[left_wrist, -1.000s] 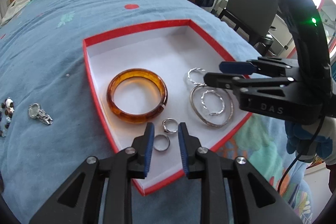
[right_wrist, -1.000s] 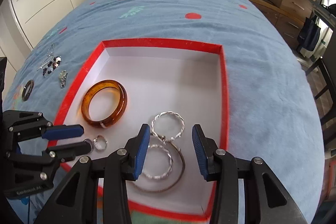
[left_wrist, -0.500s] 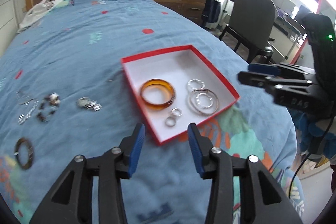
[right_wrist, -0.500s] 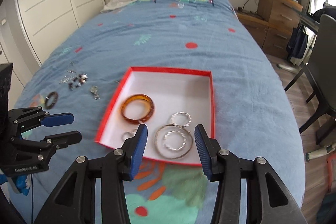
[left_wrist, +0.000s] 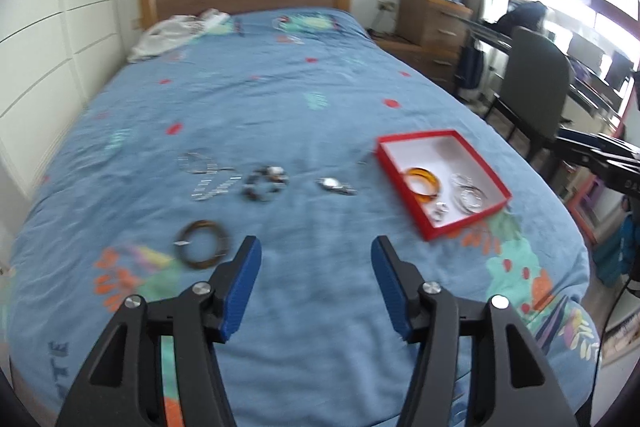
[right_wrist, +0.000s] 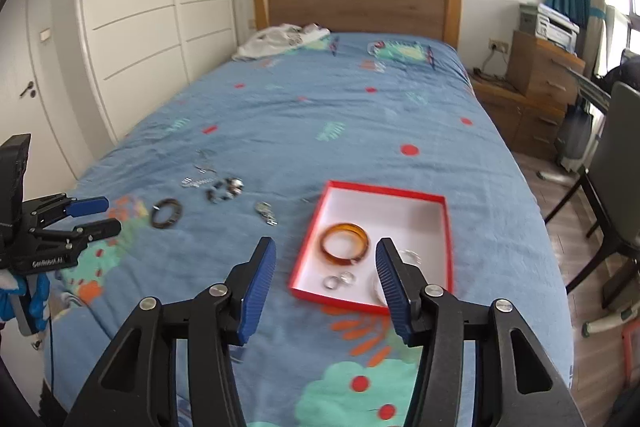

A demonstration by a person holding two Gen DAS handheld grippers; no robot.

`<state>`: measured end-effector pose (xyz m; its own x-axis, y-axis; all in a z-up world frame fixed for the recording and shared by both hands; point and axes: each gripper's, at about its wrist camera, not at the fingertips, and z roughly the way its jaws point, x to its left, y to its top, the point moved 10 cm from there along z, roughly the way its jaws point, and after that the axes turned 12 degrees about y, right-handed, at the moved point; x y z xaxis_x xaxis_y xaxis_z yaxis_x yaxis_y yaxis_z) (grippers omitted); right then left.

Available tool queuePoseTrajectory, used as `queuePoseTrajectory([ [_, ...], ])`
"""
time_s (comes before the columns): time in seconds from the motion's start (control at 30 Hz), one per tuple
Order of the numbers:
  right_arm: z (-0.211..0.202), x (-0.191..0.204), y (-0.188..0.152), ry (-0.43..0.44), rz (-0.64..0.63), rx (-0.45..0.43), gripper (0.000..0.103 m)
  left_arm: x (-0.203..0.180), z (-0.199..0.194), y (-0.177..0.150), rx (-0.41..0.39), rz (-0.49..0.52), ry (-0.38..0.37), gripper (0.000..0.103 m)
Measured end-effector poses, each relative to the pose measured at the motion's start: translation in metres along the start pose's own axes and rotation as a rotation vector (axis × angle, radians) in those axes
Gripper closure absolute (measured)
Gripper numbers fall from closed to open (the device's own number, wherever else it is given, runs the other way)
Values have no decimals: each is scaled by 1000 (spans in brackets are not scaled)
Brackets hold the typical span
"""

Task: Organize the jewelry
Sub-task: 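Lift both tools from the box and move toward the dark bangle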

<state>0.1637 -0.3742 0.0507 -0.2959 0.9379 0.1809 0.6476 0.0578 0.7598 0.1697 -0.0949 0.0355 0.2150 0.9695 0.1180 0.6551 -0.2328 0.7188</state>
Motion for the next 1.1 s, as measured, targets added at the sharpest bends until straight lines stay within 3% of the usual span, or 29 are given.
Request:
queuePoseTrajectory([
  [0.3,-23,60,14,28,-66,-50,45,110,-46,-17,-62,-129,108,47],
  [0.5,-18,80,16,51,-79,-58,42,150,-55,-29,-69,-194,145,46],
  [1.1,50,88,-9,94,-32,24,41,177,11,-64,31,-265,161,46],
])
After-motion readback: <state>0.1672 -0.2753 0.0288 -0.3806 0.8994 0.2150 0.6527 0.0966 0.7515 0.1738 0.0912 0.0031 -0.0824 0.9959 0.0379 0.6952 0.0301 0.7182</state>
